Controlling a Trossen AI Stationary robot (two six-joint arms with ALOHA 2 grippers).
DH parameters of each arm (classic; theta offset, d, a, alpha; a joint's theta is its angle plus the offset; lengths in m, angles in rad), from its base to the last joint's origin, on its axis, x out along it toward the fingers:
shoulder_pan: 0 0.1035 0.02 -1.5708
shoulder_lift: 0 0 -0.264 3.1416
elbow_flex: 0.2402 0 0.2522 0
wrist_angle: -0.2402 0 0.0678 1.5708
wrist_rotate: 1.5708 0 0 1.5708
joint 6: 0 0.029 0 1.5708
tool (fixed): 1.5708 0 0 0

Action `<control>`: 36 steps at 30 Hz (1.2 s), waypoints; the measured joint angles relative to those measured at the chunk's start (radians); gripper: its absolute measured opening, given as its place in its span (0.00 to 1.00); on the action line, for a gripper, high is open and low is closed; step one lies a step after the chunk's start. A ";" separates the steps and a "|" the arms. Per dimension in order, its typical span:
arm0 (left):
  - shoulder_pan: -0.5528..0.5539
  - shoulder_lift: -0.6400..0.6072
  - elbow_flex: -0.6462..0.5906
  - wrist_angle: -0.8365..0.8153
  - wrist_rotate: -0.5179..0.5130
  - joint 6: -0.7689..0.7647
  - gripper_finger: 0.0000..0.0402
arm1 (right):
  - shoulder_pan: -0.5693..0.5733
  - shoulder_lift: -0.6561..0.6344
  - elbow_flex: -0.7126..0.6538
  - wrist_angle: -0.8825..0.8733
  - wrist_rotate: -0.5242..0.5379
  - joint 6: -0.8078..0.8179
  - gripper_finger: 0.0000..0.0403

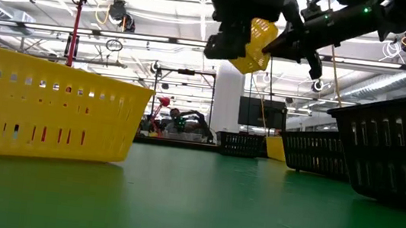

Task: Stack baskets by color
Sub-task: Stack the middle yellow bin on the top yellow bin

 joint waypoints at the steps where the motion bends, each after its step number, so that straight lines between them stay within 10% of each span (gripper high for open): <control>1: -0.005 0.000 0.000 0.007 0.002 -0.014 0.49 | -0.004 0.000 0.000 0.007 -0.001 -0.010 0.01; 8: -0.041 -0.038 0.000 0.013 0.168 -0.114 0.68 | -0.040 -0.045 0.000 -0.014 0.000 -0.064 0.01; 19: -0.052 -0.192 0.001 0.039 0.483 -0.286 0.69 | -0.099 -0.169 0.000 -0.214 -0.104 -0.057 0.01; 36: 0.002 -0.245 0.001 -0.062 0.505 -0.540 0.69 | -0.153 -0.228 0.188 -0.840 -0.104 -0.067 0.01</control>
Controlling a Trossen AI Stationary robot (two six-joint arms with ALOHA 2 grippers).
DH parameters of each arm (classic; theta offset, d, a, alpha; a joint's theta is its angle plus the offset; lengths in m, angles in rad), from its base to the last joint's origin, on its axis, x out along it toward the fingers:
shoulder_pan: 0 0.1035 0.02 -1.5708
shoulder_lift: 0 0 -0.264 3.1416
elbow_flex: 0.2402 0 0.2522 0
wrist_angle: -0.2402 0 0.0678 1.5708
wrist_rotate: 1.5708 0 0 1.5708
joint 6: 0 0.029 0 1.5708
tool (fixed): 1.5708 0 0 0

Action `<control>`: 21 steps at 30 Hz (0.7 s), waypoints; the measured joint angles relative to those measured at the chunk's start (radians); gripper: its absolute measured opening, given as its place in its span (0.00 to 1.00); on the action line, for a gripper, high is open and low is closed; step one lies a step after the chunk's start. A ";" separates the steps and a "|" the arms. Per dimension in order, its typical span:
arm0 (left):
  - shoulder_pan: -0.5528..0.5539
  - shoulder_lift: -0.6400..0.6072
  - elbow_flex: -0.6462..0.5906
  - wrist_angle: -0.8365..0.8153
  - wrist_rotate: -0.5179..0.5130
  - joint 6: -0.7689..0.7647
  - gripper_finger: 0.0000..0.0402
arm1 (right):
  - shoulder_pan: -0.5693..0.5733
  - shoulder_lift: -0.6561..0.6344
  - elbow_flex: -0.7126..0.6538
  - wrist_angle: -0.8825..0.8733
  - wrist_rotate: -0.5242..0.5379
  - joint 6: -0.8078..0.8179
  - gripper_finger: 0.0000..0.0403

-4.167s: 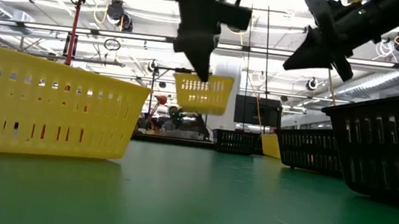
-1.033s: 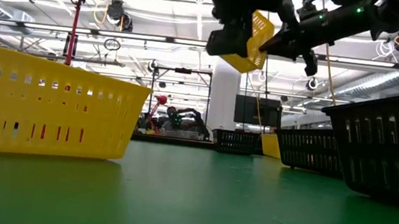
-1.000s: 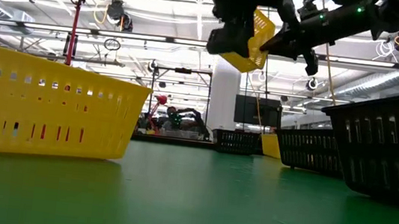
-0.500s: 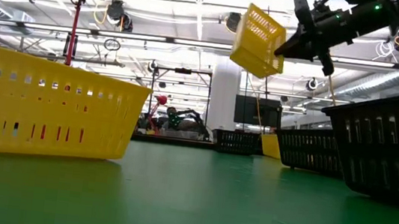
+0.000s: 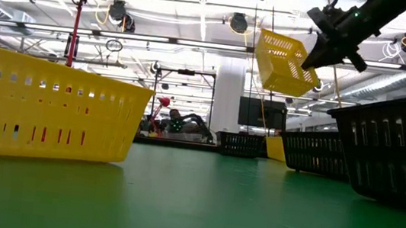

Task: Stack baskets by color
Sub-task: Stack the middle yellow bin on the top yellow bin

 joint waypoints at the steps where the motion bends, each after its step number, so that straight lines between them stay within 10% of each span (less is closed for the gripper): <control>1: 0.000 -0.003 0.000 0.001 0.000 -0.010 0.69 | -0.003 0.000 0.018 -0.030 0.000 -0.004 0.01; 14: 0.022 -0.076 -0.028 -0.054 0.006 -0.132 0.69 | -0.077 0.099 0.318 -0.390 -0.071 -0.046 0.01; 21: 0.107 -0.252 -0.358 0.269 0.079 -0.130 0.69 | -0.144 0.197 0.459 -0.489 -0.159 -0.020 0.01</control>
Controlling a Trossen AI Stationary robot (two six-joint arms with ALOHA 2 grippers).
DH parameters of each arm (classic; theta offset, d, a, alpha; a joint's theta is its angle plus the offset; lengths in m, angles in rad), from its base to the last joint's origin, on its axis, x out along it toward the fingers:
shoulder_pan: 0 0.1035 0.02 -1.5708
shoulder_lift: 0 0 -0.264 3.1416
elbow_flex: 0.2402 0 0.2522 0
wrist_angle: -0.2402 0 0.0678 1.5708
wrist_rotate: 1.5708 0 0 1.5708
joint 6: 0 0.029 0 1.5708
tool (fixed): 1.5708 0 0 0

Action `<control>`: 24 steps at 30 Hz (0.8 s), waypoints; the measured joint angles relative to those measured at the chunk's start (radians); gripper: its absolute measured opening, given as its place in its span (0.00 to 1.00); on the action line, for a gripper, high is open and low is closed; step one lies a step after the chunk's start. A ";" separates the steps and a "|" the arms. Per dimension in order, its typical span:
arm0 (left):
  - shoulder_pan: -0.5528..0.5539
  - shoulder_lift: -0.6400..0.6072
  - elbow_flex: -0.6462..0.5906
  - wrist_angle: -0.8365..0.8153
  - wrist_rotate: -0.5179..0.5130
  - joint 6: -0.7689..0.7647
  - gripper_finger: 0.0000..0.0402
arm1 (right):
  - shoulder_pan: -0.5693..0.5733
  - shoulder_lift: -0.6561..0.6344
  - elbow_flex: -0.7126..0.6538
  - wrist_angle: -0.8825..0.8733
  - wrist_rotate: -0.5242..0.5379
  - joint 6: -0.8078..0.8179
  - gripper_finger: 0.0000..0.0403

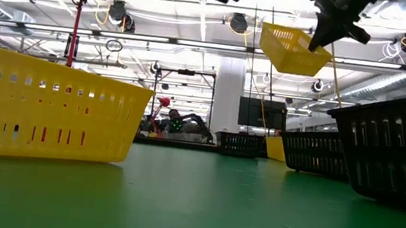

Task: Stack baskets by color
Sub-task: Stack the middle yellow bin on the top yellow bin

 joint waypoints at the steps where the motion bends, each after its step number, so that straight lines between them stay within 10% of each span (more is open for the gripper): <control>1: 0.010 -0.025 -0.050 0.049 0.001 0.014 0.69 | -0.013 0.012 0.016 -0.011 -0.019 0.003 0.01; 24: 0.042 -0.263 -0.292 0.151 0.073 0.030 0.69 | -0.376 0.335 0.160 -0.126 -0.260 -0.109 0.02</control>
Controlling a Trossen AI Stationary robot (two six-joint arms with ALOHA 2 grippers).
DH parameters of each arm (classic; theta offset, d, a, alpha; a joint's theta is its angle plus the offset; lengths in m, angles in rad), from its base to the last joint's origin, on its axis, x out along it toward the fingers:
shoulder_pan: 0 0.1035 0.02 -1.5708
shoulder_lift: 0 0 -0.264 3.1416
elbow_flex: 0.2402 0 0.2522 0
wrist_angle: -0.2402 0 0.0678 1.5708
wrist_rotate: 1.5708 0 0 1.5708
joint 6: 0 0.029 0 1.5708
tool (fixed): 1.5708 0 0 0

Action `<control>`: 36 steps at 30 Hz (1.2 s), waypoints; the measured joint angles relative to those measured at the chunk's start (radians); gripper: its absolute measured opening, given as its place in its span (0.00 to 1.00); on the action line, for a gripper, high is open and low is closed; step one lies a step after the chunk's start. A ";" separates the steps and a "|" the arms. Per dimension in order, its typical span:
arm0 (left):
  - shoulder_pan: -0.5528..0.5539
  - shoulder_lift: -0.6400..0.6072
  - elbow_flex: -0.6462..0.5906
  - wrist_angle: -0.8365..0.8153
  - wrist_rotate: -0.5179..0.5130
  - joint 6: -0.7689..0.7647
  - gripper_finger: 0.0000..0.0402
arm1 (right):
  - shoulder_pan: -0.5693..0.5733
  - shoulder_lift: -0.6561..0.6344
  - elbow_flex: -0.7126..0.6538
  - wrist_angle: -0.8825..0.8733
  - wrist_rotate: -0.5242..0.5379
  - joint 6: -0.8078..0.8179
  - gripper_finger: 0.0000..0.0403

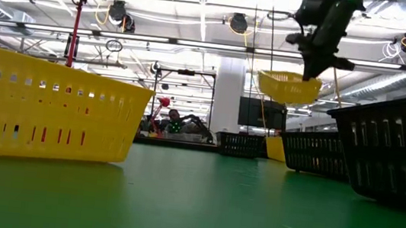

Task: Stack baskets by color
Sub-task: Stack the middle yellow bin on the top yellow bin

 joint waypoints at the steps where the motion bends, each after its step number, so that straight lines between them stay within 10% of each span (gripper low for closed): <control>1: 0.000 0.000 0.000 0.000 0.000 0.000 0.69 | -0.011 0.011 0.000 -0.011 0.000 -0.004 0.02; 36: 0.000 0.007 0.000 0.011 0.058 0.008 0.69 | -0.112 0.124 -0.134 0.174 -0.045 0.009 0.02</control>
